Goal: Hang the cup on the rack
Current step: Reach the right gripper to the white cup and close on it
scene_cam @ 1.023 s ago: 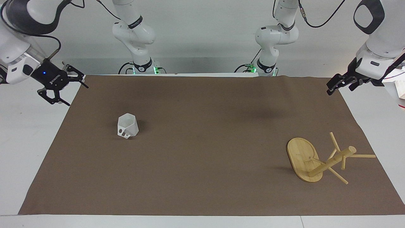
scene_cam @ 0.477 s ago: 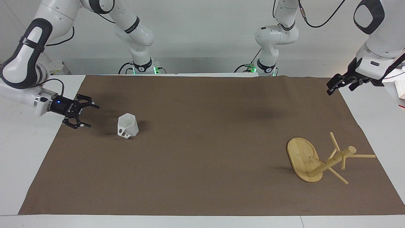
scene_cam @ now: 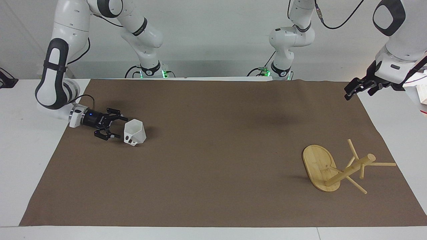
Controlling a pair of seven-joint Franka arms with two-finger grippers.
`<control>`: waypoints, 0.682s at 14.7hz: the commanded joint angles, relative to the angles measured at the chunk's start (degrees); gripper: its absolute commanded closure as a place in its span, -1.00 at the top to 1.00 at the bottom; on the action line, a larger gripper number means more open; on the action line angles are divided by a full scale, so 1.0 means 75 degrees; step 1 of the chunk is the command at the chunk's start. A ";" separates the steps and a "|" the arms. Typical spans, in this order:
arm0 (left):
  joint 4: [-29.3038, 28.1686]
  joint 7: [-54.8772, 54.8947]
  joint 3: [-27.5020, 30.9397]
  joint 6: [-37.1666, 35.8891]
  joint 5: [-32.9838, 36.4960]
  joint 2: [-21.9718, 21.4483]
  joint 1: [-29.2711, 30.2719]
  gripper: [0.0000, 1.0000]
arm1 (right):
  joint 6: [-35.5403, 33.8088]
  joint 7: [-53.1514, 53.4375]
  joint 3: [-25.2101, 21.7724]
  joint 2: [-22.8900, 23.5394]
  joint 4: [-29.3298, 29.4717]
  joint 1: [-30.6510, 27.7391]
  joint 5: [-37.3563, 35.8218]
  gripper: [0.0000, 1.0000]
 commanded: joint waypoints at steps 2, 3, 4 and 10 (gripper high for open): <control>-0.0250 0.0056 -0.0048 0.0134 0.0132 -0.0189 0.0075 1.00 | 0.0441 -0.0180 0.0029 -0.0378 -0.0691 0.0082 0.0418 1.00; -0.0250 0.0056 -0.0048 0.0134 0.0132 -0.0189 0.0075 1.00 | 0.0535 -0.0180 0.0029 -0.0366 -0.0680 0.0117 0.0430 1.00; -0.0250 0.0056 -0.0048 0.0134 0.0132 -0.0189 0.0075 1.00 | 0.0571 -0.0180 0.0029 -0.0366 -0.0680 0.0164 0.0476 1.00; -0.0250 0.0056 -0.0048 0.0145 0.0132 -0.0189 0.0075 1.00 | 0.0911 -0.0566 0.0029 -0.0354 -0.0749 0.0598 0.0945 1.00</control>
